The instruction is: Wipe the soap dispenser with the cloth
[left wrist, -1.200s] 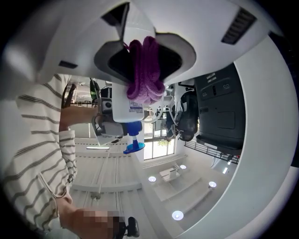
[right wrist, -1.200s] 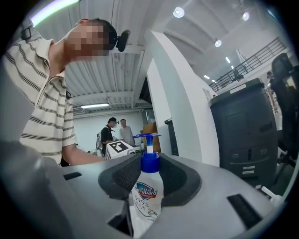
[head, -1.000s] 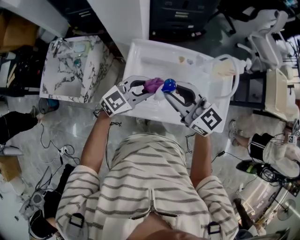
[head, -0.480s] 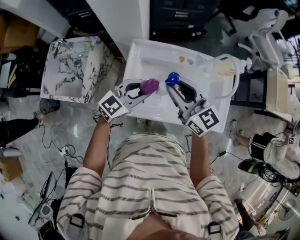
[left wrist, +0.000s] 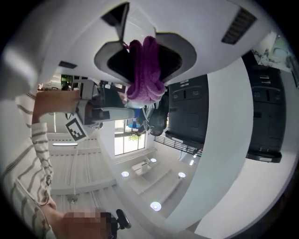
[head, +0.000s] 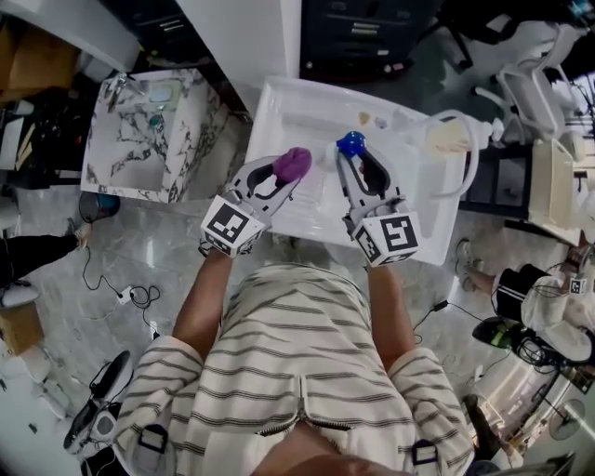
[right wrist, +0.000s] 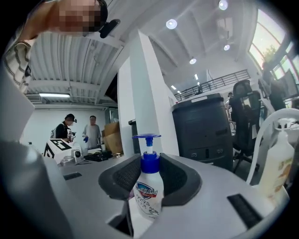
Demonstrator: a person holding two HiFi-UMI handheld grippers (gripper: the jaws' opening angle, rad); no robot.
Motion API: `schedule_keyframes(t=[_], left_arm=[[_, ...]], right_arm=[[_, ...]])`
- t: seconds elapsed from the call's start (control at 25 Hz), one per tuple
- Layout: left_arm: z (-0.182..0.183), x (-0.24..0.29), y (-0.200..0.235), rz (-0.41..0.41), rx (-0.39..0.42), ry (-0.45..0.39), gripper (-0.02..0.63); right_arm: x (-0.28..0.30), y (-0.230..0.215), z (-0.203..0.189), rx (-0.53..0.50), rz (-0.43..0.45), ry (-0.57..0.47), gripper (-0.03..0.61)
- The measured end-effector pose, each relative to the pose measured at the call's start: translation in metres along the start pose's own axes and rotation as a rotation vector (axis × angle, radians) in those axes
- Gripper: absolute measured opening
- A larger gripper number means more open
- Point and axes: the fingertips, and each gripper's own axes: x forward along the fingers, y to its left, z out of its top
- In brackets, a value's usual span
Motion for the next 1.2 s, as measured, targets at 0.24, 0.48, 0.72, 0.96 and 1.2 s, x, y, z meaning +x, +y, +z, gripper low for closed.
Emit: schedule_keyframes(t=[0.24,0.48,0.72,0.96,1.2], left_arm=[[0.006,0.001,0.022,0.170,-0.057,-0.010,0.123],[0.007,0.004,0.035,0.243,-0.070,-0.012,0.123],[0.000,0.008,0.045,0.296,-0.071,-0.003,0.123],[-0.008,0.014,0.055,0.332,-0.074,0.012,0.123],[-0.018,0.024,0.070,0.367,-0.083,0.017,0.123]], right_arm=[[0.011,-0.017,-0.008,0.016,-0.093,0.001,0.132],[0.022,-0.030,-0.016,0.003,-0.147,-0.001,0.132],[0.041,-0.041,-0.030,-0.011,-0.175,0.012,0.132],[0.064,-0.060,-0.049,-0.026,-0.217,0.022,0.132],[0.089,-0.084,-0.073,-0.040,-0.248,0.051,0.132]])
